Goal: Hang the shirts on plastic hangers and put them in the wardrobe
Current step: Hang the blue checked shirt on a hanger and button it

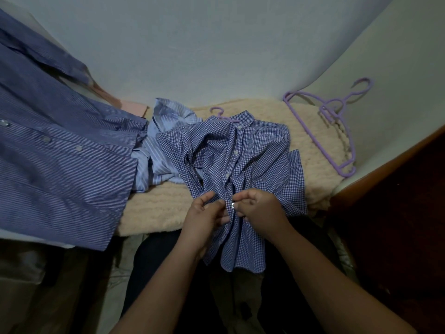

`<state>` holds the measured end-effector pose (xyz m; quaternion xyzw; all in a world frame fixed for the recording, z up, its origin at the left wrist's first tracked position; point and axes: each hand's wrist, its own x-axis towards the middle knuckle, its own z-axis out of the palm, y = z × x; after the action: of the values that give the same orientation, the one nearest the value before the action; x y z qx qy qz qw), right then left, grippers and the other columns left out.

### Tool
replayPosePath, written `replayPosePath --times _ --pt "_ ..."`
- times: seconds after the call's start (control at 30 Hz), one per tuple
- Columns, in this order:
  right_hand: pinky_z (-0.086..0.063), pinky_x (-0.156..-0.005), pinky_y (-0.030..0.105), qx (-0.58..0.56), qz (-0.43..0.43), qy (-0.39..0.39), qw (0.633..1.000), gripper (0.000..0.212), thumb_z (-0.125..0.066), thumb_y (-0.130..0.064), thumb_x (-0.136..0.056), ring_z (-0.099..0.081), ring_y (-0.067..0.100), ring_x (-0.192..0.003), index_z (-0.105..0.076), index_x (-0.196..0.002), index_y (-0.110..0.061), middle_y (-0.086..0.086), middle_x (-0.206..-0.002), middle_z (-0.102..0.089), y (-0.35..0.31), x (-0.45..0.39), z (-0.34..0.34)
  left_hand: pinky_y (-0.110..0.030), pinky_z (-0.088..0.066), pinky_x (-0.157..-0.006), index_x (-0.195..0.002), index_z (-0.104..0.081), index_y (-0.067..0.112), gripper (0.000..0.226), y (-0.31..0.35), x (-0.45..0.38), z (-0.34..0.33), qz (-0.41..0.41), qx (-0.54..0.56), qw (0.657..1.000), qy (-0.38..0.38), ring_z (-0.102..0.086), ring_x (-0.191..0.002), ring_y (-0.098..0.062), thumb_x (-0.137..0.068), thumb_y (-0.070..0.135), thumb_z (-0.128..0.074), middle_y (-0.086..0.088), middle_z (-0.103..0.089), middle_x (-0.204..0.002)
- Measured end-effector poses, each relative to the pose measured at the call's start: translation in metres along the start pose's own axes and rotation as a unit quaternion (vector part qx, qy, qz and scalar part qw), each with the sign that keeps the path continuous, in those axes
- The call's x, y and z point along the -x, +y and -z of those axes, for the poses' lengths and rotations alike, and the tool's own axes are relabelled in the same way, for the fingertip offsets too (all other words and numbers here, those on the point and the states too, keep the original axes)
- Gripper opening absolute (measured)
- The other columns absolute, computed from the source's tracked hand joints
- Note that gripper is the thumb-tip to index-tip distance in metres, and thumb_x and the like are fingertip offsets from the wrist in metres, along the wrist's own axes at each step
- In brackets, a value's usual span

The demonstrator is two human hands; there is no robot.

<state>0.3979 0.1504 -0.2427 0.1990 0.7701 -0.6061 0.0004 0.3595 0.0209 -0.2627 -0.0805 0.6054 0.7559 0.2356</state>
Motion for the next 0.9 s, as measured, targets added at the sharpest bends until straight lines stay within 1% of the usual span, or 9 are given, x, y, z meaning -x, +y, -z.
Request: replayPosePath --times 0.1,0.2,0.3,0.37,0.43,0.53,0.67,0.8,0.9 --pt "-0.05 -0.06 0.032 0.043 0.044 0.007 0.998 0.026 -0.061 -0.005 -0.084 -0.06 0.026 -0.064 -0.063 -0.075 -0.029 -0.005 -0.062 -0.062 0.0015 -0.001 0.0006 -0.026 -0.054 -0.072 -0.122 -0.047 0.014 0.035 0.0005 0.0003 -0.0004 -0.009 -0.012 1.0 -0.009 -0.061 -0.07 -0.008 -0.09 0.003 -0.059 -0.001 -0.059 -0.08" --pt "-0.049 -0.064 0.026 0.104 0.096 0.0 0.99 0.019 -0.058 -0.005 -0.087 -0.062 0.022 -0.07 -0.066 -0.084 -0.022 -0.008 -0.066 -0.06 0.0005 -0.0004 0.0006 -0.024 -0.053 -0.07 -0.12 -0.048 0.013 0.041 0.0002 0.0003 0.0 -0.025 -0.014 0.999 -0.022 -0.061 -0.069 -0.01 -0.085 -0.004 -0.063 -0.001 -0.062 -0.08" --pt "-0.048 -0.066 0.022 0.143 0.125 -0.015 0.982 0.021 -0.054 -0.006 -0.091 -0.062 0.017 -0.072 -0.071 -0.099 -0.015 -0.008 -0.071 -0.062 -0.0021 0.0009 0.0013 -0.025 -0.051 -0.075 -0.115 -0.049 0.015 0.043 0.0003 -0.0007 0.0013 -0.054 -0.038 0.997 -0.025 -0.061 -0.071 -0.011 -0.082 -0.007 -0.066 0.001 -0.063 -0.073" --pt "-0.052 -0.07 0.027 0.138 0.112 -0.021 0.984 0.023 -0.052 -0.006 -0.091 -0.065 0.02 -0.077 -0.072 -0.101 -0.014 -0.002 -0.079 -0.066 -0.0035 0.0006 0.0012 -0.021 -0.053 -0.073 -0.11 -0.049 0.019 0.044 0.0014 0.0 0.001 -0.077 -0.064 0.995 -0.027 -0.064 -0.069 -0.008 -0.08 -0.008 -0.067 0.004 -0.064 -0.07" --pt "-0.055 -0.074 0.033 0.115 0.079 -0.02 0.99 0.022 -0.054 -0.006 -0.089 -0.067 0.023 -0.08 -0.072 -0.101 -0.013 0.002 -0.085 -0.069 -0.0035 -0.0006 0.0008 -0.015 -0.052 -0.066 -0.106 -0.049 0.022 0.045 0.002 0.0006 0.0003 -0.098 -0.09 0.991 -0.028 -0.064 -0.065 -0.003 -0.079 -0.008 -0.069 0.004 -0.064 -0.07" --pt "-0.056 -0.077 0.031 0.073 0.048 -0.017 0.996 0.019 -0.057 -0.009 -0.088 -0.067 0.018 -0.082 -0.073 -0.097 -0.012 0.0 -0.084 -0.069 -0.0031 -0.0007 -0.0004 -0.013 -0.05 -0.063 -0.107 -0.049 0.02 0.047 0.001 0.0007 -0.0009 -0.124 -0.129 0.984 -0.024 -0.06 -0.061 0.001 -0.077 -0.008 -0.071 0.001 -0.062 -0.073" --pt "-0.052 -0.067 0.022 0.053 0.045 -0.014 0.998 0.007 -0.068 -0.017 -0.084 -0.064 0.007 -0.071 -0.075 -0.083 -0.017 -0.008 -0.072 -0.069 -0.0031 -0.0012 -0.0014 -0.01 -0.049 -0.064 -0.109 -0.048 0.02 0.046 -0.0008 0.0008 -0.0037 -0.155 -0.165 0.974 -0.023 -0.058 -0.062 0.002 -0.079 -0.007 -0.069 0.0 -0.059 -0.075" --pt "-0.047 -0.055 0.015 0.019 0.026 -0.006 0.999 0.006 -0.067 -0.01 -0.084 -0.058 -0.003 -0.054 -0.072 -0.087 -0.009 -0.007 -0.063 -0.064 0.0016 -0.0051 -0.0021 -0.016 -0.053 -0.069 -0.11 -0.048 0.024 0.051 -0.0034 -0.0013 -0.0026 -0.159 -0.173 0.972 -0.028 -0.06 -0.069 -0.007 -0.077 -0.006 -0.073 -0.001 -0.06 -0.077" --pt "-0.046 -0.05 0.011 0.005 0.019 -0.007 1.0 0.006 -0.063 -0.005 -0.086 -0.056 -0.004 -0.046 -0.069 -0.087 -0.007 -0.004 -0.062 -0.063 0.0029 -0.0066 -0.0015 -0.02 -0.055 -0.072 -0.107 -0.046 0.028 0.057 -0.0035 -0.0012 -0.0011 -0.144 -0.161 0.975 -0.049 -0.061 -0.072 -0.01 -0.073 -0.008 -0.075 -0.003 -0.06 -0.08"
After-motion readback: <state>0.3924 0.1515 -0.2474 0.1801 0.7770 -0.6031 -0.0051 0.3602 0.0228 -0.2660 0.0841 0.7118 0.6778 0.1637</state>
